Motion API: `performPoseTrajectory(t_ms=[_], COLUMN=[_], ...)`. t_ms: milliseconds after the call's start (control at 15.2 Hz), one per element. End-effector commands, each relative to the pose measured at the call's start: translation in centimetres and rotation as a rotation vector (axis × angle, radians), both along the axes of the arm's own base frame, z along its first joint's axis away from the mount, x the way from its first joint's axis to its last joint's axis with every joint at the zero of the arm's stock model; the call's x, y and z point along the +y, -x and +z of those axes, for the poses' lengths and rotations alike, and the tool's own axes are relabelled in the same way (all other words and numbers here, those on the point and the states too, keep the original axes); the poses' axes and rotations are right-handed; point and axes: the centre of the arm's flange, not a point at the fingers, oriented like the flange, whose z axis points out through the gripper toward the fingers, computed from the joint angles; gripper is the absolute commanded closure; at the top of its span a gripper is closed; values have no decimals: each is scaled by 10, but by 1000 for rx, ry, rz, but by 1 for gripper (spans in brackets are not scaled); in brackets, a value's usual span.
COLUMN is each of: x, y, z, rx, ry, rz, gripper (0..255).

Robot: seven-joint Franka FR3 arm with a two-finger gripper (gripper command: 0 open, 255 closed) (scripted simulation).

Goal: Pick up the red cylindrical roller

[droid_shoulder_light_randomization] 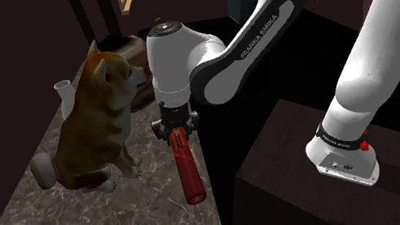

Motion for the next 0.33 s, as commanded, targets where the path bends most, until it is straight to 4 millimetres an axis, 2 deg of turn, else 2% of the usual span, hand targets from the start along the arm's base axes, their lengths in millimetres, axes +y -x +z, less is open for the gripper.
performPoseTrajectory(t_ms=[0,132,264], x=[0,0,0], y=[-1,-1,-1], z=[12,22,23], rx=[0,0,0], ry=[-1,-1,-1], rz=[0,0,0], gripper=[255,255,255])
